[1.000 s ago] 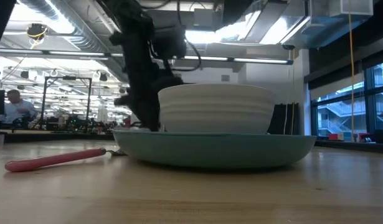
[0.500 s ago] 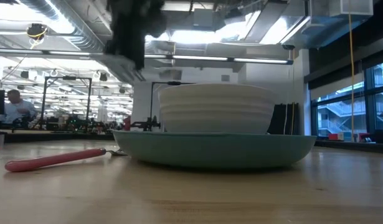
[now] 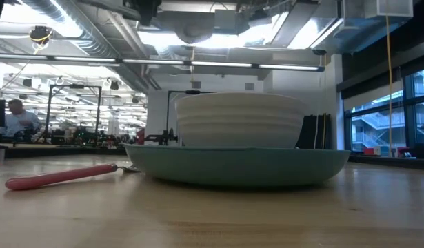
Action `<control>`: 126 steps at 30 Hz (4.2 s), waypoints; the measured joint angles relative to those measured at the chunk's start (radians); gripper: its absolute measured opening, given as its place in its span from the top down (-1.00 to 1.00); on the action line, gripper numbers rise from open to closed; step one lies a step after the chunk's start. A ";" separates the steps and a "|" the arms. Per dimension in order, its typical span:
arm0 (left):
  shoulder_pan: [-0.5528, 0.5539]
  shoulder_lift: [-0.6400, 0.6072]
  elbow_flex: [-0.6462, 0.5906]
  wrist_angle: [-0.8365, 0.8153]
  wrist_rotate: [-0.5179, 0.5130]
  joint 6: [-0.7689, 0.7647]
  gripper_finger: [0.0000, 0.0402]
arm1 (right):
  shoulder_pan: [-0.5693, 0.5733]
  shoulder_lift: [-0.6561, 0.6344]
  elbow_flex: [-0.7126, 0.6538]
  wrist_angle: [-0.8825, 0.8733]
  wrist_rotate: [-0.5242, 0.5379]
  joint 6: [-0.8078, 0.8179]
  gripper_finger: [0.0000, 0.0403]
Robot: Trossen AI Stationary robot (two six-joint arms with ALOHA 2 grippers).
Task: Set table place
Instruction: Put the blue spoon into the white bowl, then return to Home Position
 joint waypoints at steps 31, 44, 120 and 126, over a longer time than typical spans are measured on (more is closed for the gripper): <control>0.005 0.378 0.105 0.082 0.030 0.339 0.95 | 0.030 -0.024 -0.001 0.000 -0.001 0.063 0.36; 0.004 0.378 0.105 0.139 0.030 0.339 0.94 | 0.030 -0.024 -0.001 0.000 0.000 0.063 0.36; 0.021 -0.565 0.106 0.050 -0.267 0.232 0.84 | 0.026 -0.523 -0.737 0.873 -0.007 -0.073 0.36; 0.008 -0.793 -0.314 0.425 -0.159 0.251 0.84 | -0.136 -0.635 -1.007 1.292 -0.268 -0.180 0.36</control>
